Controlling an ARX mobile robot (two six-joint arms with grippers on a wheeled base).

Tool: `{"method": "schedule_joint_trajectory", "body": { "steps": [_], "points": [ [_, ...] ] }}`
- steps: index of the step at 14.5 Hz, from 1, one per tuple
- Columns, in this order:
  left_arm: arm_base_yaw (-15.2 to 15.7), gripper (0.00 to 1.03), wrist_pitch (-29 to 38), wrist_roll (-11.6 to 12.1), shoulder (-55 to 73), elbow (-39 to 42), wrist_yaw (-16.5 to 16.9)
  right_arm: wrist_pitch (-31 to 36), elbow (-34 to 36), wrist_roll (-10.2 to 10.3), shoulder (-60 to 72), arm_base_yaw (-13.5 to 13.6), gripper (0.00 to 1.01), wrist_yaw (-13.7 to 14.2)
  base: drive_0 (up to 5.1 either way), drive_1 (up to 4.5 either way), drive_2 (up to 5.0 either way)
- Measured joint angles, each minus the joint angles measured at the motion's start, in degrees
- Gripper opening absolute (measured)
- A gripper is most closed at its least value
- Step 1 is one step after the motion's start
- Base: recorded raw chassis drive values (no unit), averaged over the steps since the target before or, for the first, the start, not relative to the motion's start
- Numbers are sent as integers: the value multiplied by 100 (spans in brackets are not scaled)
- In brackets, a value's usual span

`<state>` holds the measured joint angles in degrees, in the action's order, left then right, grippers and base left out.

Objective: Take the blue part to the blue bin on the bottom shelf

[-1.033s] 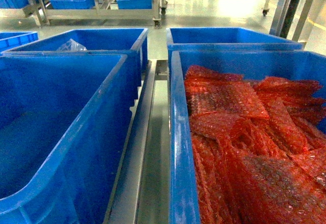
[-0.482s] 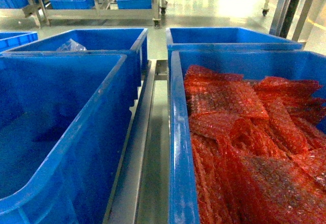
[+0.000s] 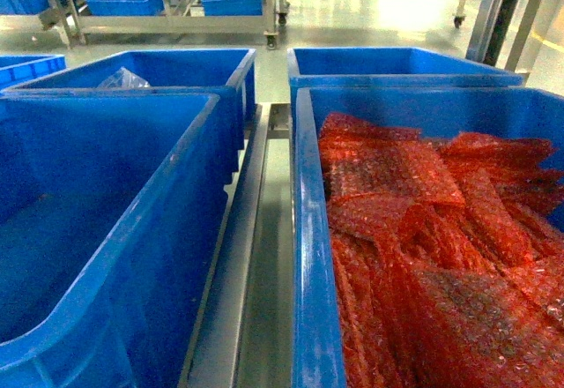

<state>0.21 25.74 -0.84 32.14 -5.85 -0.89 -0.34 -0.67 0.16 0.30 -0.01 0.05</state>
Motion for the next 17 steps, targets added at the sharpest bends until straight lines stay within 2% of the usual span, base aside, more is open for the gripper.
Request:
{"method": "schedule_joint_trajectory", "body": {
  "steps": [6, 7, 8, 16, 17],
  "points": [
    [-37, 2, -675, 2, -1062, 350, 87, 4, 0, -2, 0, 0, 98, -7, 0, 0, 0],
    [-35, 2, -514, 2, -1156, 481, 87, 4, 0, 0, 0, 0, 98, -7, 0, 0, 0],
    [-35, 2, -699, 2, -1281, 522, 87, 4, 0, 0, 0, 0, 98, -7, 0, 0, 0],
    [-37, 2, -1655, 2, -2269, 522, 90, 4, 0, 0, 0, 0, 98, -7, 0, 0, 0],
    [-35, 2, -2546, 4, -2863, 520, 105, -2, 0, -2, 0, 0, 98, -4, 0, 0, 0]
  ]
}}
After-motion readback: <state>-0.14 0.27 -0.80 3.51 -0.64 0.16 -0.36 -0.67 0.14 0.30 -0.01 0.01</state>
